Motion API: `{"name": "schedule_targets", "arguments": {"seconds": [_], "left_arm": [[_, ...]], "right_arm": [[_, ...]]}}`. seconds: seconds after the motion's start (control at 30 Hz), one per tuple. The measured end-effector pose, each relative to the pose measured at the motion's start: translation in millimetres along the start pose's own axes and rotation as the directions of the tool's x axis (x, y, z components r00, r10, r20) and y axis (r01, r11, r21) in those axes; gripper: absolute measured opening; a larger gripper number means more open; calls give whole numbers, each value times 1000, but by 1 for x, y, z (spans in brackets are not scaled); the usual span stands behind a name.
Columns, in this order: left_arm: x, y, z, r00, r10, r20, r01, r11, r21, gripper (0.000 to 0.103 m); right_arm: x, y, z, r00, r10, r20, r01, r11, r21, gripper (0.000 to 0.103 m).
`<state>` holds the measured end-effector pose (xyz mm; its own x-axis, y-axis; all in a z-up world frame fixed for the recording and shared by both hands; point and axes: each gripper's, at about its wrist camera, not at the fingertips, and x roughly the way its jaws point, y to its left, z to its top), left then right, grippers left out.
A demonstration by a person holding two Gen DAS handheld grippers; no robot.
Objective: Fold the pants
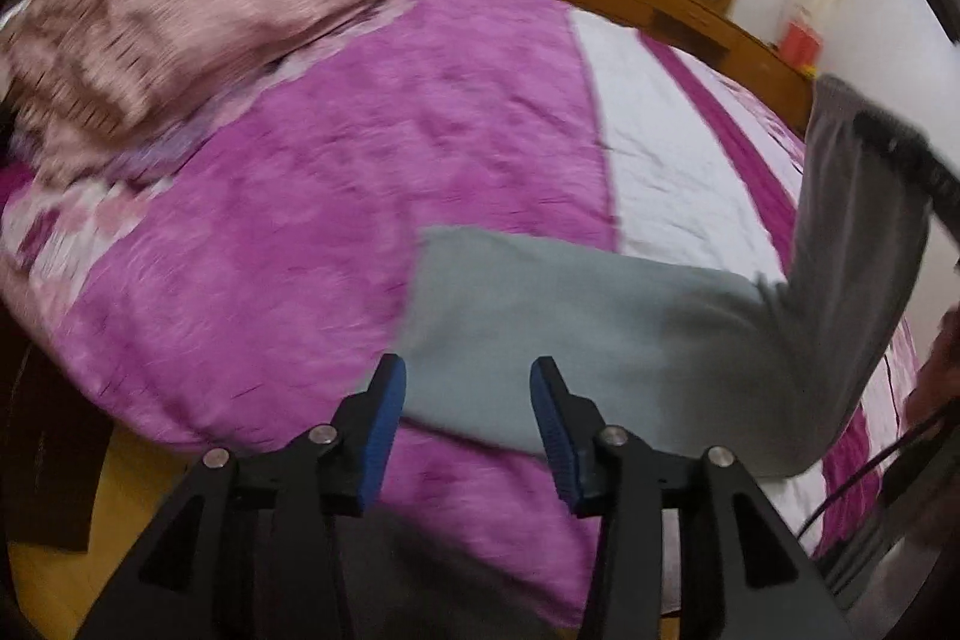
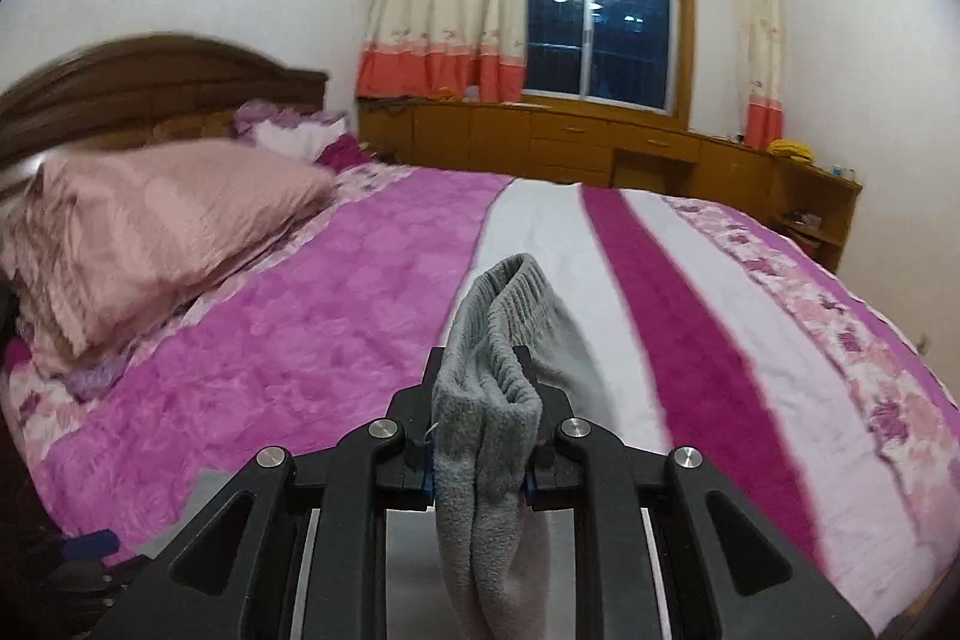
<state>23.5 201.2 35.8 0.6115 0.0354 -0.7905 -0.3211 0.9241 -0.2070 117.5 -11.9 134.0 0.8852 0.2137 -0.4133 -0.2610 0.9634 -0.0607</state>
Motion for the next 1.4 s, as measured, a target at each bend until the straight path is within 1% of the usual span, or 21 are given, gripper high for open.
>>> {"name": "schedule_targets", "arguments": {"seconds": [0.1,0.2,0.23,0.27,0.33,0.43,0.5,0.57,0.63,0.7,0.77,0.83,0.9,0.93,1.0,1.07,1.23,1.3,1.33,1.37,1.4], "left_arm": [[8,25,-4,1000,4,-19,-5,998,-58,46],[17,41,-10,1000,14,-24,-16,994,-105,46],[20,46,-13,999,2,-34,-6,992,-130,46],[21,49,-16,999,-16,-42,10,989,-150,46],[18,56,-18,999,-45,-16,42,983,-177,46],[17,63,-17,998,-60,-4,58,977,-207,46],[16,63,-17,998,-60,1,59,977,-206,46],[15,63,-18,998,-66,6,66,977,-204,47],[14,66,-18,996,-82,18,84,973,-215,47],[11,72,-20,995,-94,33,99,967,-234,47],[7,80,-23,994,-92,53,103,959,-265,47],[4,89,-25,992,-96,78,116,947,-299,47],[3,93,-26,993,-88,80,109,944,-312,47],[3,93,-26,994,-78,75,98,946,-310,47],[5,91,-24,996,-64,62,79,951,-298,50],[7,90,-23,996,-67,52,79,954,-290,53],[4,98,-25,996,-61,59,77,949,-305,53],[2,103,-27,997,-48,58,64,948,-311,55],[1,105,-27,998,-43,56,58,949,-311,57],[0,107,-28,998,-38,54,53,949,-310,59],[-2,109,-28,998,-34,53,49,949,-310,59]], "right_arm": [[18,62,-28,998,69,0,-69,995,-73,12],[31,108,-49,990,142,-19,-143,978,-150,12],[32,117,-54,987,158,-29,-160,972,-170,12],[36,131,-63,981,187,-51,-194,961,-199,12],[43,153,-84,966,236,-110,-257,930,-263,11],[54,170,-105,952,247,-180,-293,902,-316,11],[58,173,-109,949,244,-197,-299,897,-326,11],[53,174,-106,956,236,-175,-284,896,-343,12],[48,173,-101,956,243,-161,-286,894,-346,12],[44,178,-98,948,269,-169,-312,883,-350,12],[45,185,-101,934,291,-208,-348,873,-342,12],[49,191,-106,925,296,-239,-365,865,-344,12],[50,195,-113,919,295,-262,-376,857,-353,12],[47,196,-113,918,304,-256,-381,858,-345,12],[40,196,-109,924,304,-231,-369,867,-335,12],[43,199,-109,929,282,-239,-353,872,-338,12],[58,200,-119,900,316,-300,-400,873,-281,13],[60,203,-124,891,324,-317,-414,866,-278,19],[60,204,-125,887,333,-321,-423,864,-274,25],[60,205,-125,876,357,-325,-445,858,-256,35],[59,205,-124,859,392,-331,-476,850,-228,41]]}}
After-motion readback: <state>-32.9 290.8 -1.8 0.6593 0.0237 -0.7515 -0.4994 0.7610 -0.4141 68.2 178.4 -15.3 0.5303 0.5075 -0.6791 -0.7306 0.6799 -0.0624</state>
